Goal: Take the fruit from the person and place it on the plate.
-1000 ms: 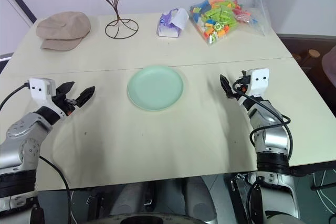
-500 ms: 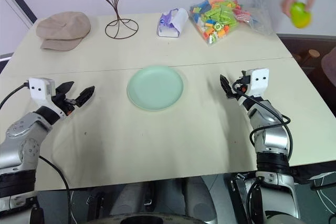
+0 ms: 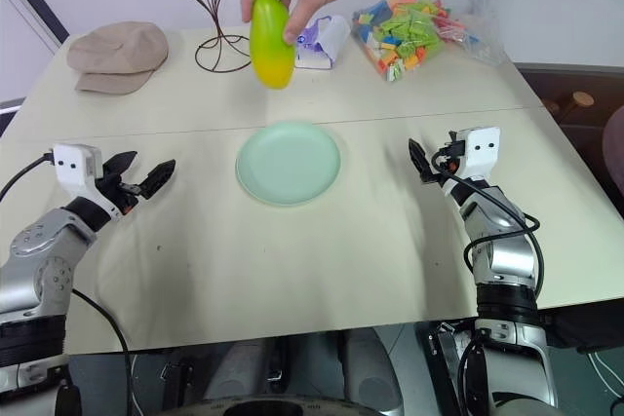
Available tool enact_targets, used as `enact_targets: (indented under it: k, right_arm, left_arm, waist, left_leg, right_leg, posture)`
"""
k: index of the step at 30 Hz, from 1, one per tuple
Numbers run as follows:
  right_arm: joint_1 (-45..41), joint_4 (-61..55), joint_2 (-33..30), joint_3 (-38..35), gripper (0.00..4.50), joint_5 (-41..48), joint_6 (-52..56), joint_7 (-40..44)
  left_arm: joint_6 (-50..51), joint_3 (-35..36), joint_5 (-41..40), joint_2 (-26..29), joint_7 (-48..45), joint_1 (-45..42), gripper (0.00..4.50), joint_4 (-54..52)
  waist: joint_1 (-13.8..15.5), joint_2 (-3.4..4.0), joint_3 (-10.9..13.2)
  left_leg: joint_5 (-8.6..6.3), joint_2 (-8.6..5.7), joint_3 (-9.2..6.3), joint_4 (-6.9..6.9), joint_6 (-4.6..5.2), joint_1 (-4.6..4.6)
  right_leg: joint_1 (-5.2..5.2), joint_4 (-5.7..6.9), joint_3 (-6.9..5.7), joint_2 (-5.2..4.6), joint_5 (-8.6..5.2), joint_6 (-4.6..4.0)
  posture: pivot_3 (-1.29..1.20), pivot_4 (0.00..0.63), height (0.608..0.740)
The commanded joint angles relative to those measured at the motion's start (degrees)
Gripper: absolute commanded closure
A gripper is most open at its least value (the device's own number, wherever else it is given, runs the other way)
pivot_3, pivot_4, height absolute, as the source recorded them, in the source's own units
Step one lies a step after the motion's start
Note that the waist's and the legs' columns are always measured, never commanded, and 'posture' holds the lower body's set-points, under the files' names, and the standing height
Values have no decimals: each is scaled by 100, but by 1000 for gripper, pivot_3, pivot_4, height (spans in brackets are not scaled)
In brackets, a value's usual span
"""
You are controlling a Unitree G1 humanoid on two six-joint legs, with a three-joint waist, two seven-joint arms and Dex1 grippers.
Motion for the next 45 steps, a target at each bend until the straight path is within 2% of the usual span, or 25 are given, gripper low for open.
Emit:
enact_targets:
  k: [1, 11, 12, 15, 18, 22, 25, 28, 32, 36, 41, 45]
  right_arm:
    - [-74, -163, -52, -21, 26, 2, -51, 18]
    - [-88, -196, -62, 9, 26, 72, 45, 92]
    - [-63, -411, -93, 37, 26, 295, 329, 279]
    - [-17, -1811, -276, -16, 26, 1952, 1920, 1018]
    - [-217, -2745, -647, -248, 26, 3270, 3087, 1180]
    - [-594, -3044, -1082, -398, 26, 4083, 3842, 1100]
    - [-857, -3021, -1242, -332, 26, 4088, 3947, 1055]
    - [-1013, -2947, -1293, -225, 26, 3942, 3939, 1084]
    - [-1110, -2754, -1246, -66, 26, 3669, 3782, 1132]
    - [-1078, -2620, -1209, 22, 26, 3398, 3585, 1169]
    - [-958, -2742, -1132, -66, 26, 3350, 3526, 1043]
    - [-846, -2860, -1097, -141, 26, 3363, 3504, 902]
  left_arm:
    - [-159, 243, -6, 200, -55, -33, 0, -38]
    - [-172, 380, -55, 452, -159, -170, 0, 74]
    - [-184, 366, -43, 450, -165, -182, 0, 97]
    - [-192, 302, -19, 436, -203, -199, 0, 129]
    - [-193, 270, -13, 426, -229, -222, 0, 152]
    - [-123, 251, -81, 478, -399, -257, 0, 180]
    - [334, 420, -643, 782, -893, -447, 0, -63]
    - [867, 395, -1314, 1136, -1388, -1142, 0, -176]
    - [1030, 9, -1453, 1231, -1879, -2134, 0, 320]
    - [660, -463, -1145, 864, -2155, -3106, 0, 1262]
    - [50, -1051, -640, 272, -2489, -3813, 0, 2158]
    - [-439, -1160, -384, -174, -2519, -4292, 0, 2901]
  waist:
    - [-1, 0, 0]
    - [2, 0, 0]
    - [4, 0, 0]
    - [6, 2, 1]
    - [-9, 2, 1]
    - [7, -8, -5]
    - [15, -13, -7]
    - [38, -15, -5]
    - [22, -15, -7]
    - [14, -14, -7]
    - [17, -16, -6]
    - [24, -16, -6]
  left_leg:
    - [0, 0, 0, 0, 0, 0]
    - [0, 0, 0, 0, 0, 0]
    - [0, 0, 0, 0, 0, 0]
    - [0, 0, -1, 0, 0, 0]
    - [0, 2, -6, 0, 0, 0]
    - [0, 2, -12, 1, 0, 1]
    - [0, 2, -12, 2, 0, 0]
    - [0, 2, -13, 7, 0, -4]
    - [0, -5, -7, 15, 0, -3]
    - [0, -10, -4, 14, 1, 1]
    - [0, -7, -7, 14, 1, -3]
    - [0, -9, -7, 14, 1, -6]
  right_leg:
    - [0, 0, 0, 0, 0, 0]
    - [0, 0, -1, 0, 0, 0]
    - [0, 0, -1, 0, 0, 0]
    - [0, 0, 0, -1, 0, 0]
    - [-1, 2, -1, -2, 0, 0]
    - [6, -3, -9, -4, -1, -1]
    - [6, -5, -9, -4, -1, -2]
    - [5, -4, -12, -4, -1, -2]
    - [11, -6, -17, 3, -1, 0]
    - [15, -5, -16, 5, -1, 2]
    - [11, -4, -16, 10, 0, 4]
    - [11, -5, -16, 7, 2, 8]
  posture:
    - [0, 150, 740]
    - [0, 150, 740]
    - [0, 150, 740]
    - [0, 150, 740]
    - [0, 150, 740]
    - [0, 150, 740]
    - [0, 150, 740]
    - [0, 150, 740]
    - [0, 150, 740]
    - [0, 150, 740]
    - [0, 150, 740]
    - [0, 150, 740]
